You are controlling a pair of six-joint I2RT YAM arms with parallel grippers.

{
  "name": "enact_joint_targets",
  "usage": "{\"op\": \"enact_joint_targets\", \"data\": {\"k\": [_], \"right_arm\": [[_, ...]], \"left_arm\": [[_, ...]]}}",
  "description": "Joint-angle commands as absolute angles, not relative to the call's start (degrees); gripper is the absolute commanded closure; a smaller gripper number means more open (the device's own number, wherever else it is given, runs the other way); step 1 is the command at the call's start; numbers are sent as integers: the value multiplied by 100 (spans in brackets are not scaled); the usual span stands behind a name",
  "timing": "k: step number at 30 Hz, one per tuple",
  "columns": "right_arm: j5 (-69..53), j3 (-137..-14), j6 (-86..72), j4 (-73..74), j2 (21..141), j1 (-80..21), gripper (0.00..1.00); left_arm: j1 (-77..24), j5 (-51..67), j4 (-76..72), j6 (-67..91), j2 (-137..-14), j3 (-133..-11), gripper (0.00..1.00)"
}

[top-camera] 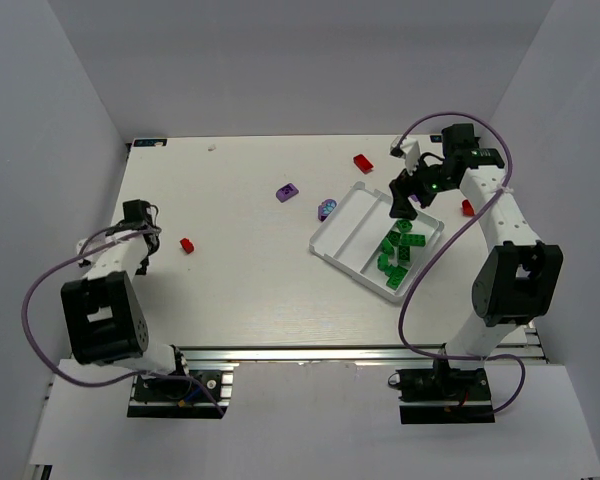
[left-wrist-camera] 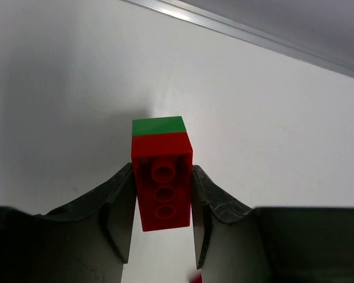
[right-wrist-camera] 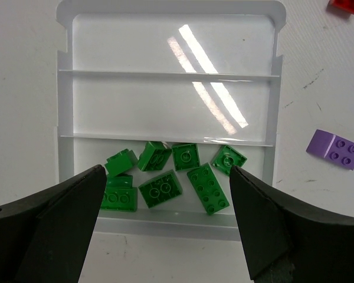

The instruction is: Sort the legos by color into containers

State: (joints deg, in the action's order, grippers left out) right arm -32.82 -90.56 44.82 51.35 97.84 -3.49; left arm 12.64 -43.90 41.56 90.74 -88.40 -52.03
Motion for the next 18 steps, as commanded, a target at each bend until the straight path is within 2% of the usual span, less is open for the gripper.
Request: {"op": "enact_joint_targets", "data": {"k": [1,4,6,9,12,13,14,15,16,17,18], "right_arm": [[-3498,-9009,4709,5326,9274,-544,11],[-3428,-8606,4974,5134,8835,-886,11],[-3314,-8098,5054,4818,8562,-1063,11],[-3147,-7185,3844,3089,7920,-1151,11],[-3724,-7075,3383,2749,7734,-1160,13],[-4144,-7484,3436,3047,7995,-1160,44],[-4862,-7741,3402,3337,8189,-1160,70],[-5182,-7978,3079,3749,8365,-1160,100],[-5447,-8381,2833,3883,8741,-1169,100],[-5849,-8533,2534,3954,8910,-1178,100],[-5993,-8639,1913,3946,9034,-1239,83]], "left_arm": [[1283,-3615,3028,7591,-7930,-5063,100],[1266,-2350,2350,6457,-7305,-4966,100],[1248,-1112,2058,5892,-6883,-4940,100],[1161,654,1514,5222,-6233,-4678,100],[950,2269,513,5150,-5593,-4282,100],[836,2598,-265,5307,-5477,-3967,100],[504,2819,-603,5396,-5389,-3816,100],[292,3178,-954,5492,-5318,-3675,100],[46,3338,-1802,5685,-5335,-3404,100],[-678,3462,-2254,5774,-5370,-3297,100],[-1025,3532,-2581,5809,-5431,-3244,100]]}}
